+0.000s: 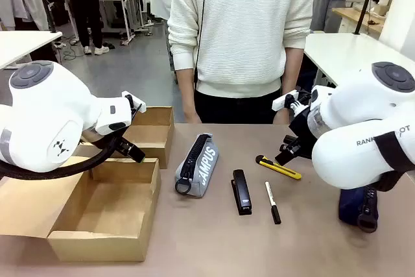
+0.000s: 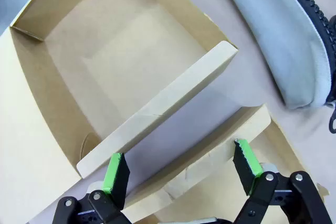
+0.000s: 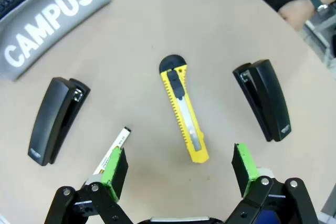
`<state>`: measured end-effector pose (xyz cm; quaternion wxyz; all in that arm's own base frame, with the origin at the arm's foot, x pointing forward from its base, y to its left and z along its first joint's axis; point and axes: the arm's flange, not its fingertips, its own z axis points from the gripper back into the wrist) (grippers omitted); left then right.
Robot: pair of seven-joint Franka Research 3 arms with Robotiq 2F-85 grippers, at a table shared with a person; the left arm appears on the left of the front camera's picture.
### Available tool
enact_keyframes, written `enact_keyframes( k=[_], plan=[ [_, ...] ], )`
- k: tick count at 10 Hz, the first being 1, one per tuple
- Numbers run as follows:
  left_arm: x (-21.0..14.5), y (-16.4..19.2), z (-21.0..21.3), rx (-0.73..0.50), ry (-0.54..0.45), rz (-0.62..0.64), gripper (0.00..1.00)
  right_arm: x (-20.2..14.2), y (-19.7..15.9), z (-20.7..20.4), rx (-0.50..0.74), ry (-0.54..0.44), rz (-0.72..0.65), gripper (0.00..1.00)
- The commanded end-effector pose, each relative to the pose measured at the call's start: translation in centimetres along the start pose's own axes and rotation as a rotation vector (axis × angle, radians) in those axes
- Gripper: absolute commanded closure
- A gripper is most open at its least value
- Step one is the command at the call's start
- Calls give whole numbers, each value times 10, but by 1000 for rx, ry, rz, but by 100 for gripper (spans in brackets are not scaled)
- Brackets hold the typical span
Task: Place items inside the box.
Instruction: Pick up a Pencil pouch or Stapler and place it inside the Mailer Box closest to the robot.
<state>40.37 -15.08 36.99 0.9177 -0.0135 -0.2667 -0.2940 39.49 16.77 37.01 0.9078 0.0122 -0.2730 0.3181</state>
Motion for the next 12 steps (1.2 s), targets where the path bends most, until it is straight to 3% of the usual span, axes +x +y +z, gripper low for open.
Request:
enact_keyframes(
  k=[1,12],
  plan=[
    [0,0,0,0,0,0,0,0,0,0,0,-1,0,0],
    [0,0,0,0,0,0,0,0,0,0,0,-1,0,0]
  ],
)
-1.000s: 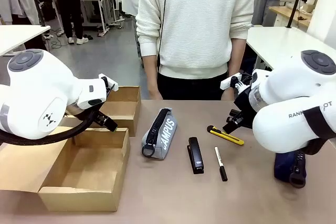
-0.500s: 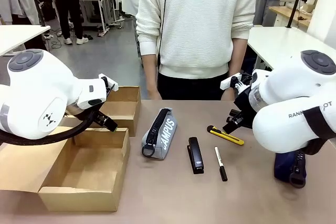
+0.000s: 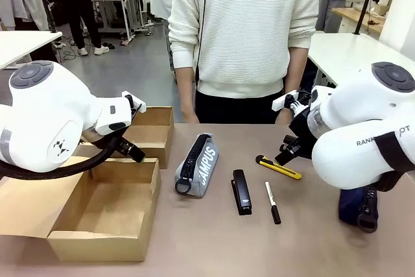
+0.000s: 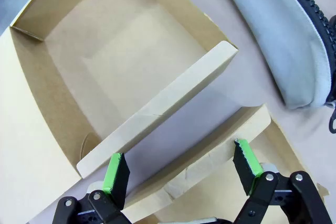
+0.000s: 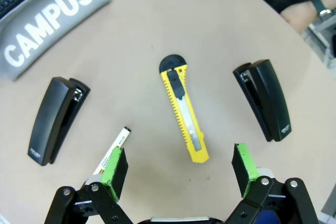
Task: Place items inside the box.
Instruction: Pick up a Pencil pouch or Stapler and place it inside the Mailer Box closest to the robot.
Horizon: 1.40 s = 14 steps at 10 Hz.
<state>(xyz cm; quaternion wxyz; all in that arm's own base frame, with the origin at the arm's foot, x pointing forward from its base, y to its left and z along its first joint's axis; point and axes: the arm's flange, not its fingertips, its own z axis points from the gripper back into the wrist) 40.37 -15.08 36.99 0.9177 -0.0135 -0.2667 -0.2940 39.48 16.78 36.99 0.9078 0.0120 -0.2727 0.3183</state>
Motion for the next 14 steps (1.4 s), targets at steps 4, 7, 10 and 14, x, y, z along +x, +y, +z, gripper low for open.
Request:
enact_keyframes(
  k=[4,7,10,14],
  plan=[
    [0,0,0,0,0,0,0,0,0,0,0,-1,0,0],
    [-7,12,56,-172,-125,10,0,3,-14,50,236,-66,-62,0],
    [-40,52,151,-497,-197,169,0,-21,-84,163,477,-104,-476,0],
    [-152,170,182,-877,-532,542,0,-168,-244,227,632,-325,-1063,0]
  ],
)
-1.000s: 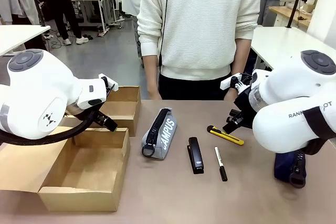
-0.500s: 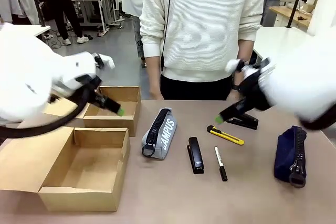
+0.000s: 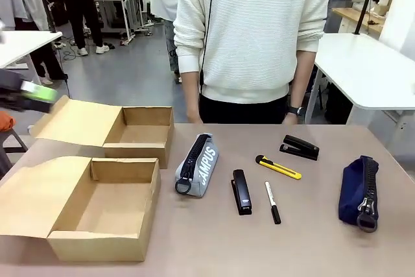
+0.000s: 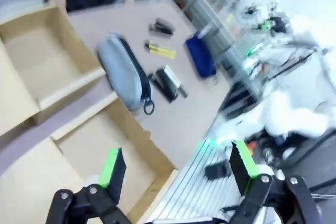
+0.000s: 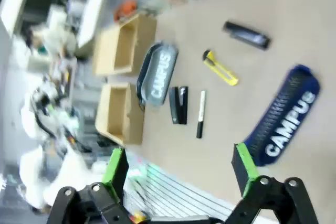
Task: Place items inside the box.
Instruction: Pick up a Pencil pouch or Stapler and place it inside the Mailer Box closest to the robot.
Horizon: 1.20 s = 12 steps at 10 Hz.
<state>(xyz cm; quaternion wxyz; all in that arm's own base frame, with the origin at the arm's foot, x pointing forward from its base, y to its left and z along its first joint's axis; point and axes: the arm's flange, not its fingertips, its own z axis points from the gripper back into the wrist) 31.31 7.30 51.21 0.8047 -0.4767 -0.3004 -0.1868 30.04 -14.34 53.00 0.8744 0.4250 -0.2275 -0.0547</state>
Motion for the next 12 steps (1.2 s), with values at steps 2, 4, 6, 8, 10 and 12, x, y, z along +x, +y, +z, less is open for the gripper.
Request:
enact_keyframes(
  k=[2,4,6,8,10,12],
  plan=[
    [-75,73,50,-143,-503,314,0,1,-81,36,94,-259,-238,0],
    [-83,92,59,-107,-629,499,0,-6,-78,55,52,-186,-226,0],
    [-66,89,100,-111,-429,331,0,-6,-78,55,52,-186,-226,0],
    [-66,89,100,-111,-429,331,0,-6,-78,55,52,-186,-226,0],
    [-66,89,100,-111,-429,331,0,-6,-78,55,52,-186,-226,0],
    [-66,89,100,-111,-429,331,0,-6,-78,55,52,-186,-226,0]
  ],
)
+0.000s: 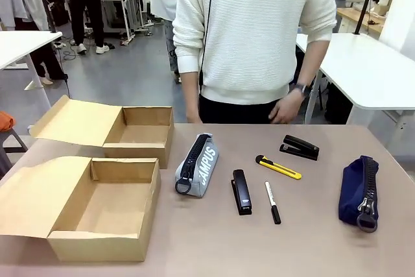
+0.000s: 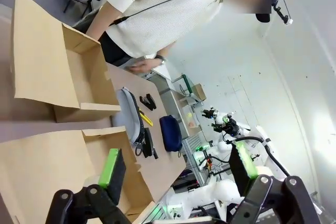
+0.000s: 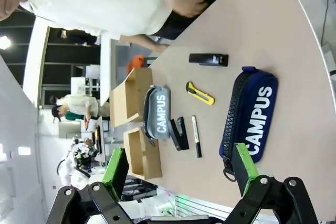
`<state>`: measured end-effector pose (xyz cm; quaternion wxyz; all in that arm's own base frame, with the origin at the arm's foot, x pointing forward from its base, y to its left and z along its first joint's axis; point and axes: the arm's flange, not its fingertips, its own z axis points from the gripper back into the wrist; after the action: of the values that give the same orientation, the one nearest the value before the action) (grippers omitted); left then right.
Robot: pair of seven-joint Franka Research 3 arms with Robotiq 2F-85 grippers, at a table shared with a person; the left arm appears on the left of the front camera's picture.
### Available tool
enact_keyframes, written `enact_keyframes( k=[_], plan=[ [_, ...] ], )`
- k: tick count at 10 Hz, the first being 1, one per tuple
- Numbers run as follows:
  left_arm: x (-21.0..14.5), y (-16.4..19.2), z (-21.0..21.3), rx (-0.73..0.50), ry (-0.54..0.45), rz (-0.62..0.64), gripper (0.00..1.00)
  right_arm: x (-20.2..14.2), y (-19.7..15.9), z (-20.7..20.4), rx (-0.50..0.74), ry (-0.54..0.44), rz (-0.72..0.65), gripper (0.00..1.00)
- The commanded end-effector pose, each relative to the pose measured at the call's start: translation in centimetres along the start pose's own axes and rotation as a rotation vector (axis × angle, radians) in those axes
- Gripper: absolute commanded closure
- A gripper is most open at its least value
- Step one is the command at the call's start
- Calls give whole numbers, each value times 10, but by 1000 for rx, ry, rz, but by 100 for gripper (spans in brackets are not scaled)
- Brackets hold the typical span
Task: Place items inside the box.
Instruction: Pick up a Pencil pouch or Stapler and place it inside the Mailer Box closest to the robot.
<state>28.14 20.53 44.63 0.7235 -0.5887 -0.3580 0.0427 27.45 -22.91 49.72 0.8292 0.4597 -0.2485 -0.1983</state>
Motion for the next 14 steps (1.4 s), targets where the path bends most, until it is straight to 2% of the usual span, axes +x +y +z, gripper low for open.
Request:
enact_keyframes(
  k=[1,3,4,5,7,8,9,13,14],
  plan=[
    [2,1,-3,-19,-18,-23,0,0,0,0,-4,3,2,0],
    [2,1,-3,-19,-18,-23,0,-23,35,-62,-106,123,156,0],
    [2,1,-3,-19,-18,-23,0,-11,35,-58,-85,140,122,0],
    [2,1,-3,-19,-18,-23,0,5,18,-33,-70,138,64,0],
    [2,1,-3,-19,-18,-23,0,16,-37,46,2,51,-66,0],
    [2,1,-3,-19,-18,-23,0,11,-55,72,42,-16,-98,0],
    [2,1,-3,-19,-18,-23,0,8,-59,81,85,-50,-97,0],
    [2,1,-3,-19,-18,-23,0,12,-40,41,21,20,-63,0],
    [2,1,-3,-19,-18,-23,0,8,-28,29,3,-81,-55,0]
  ],
)
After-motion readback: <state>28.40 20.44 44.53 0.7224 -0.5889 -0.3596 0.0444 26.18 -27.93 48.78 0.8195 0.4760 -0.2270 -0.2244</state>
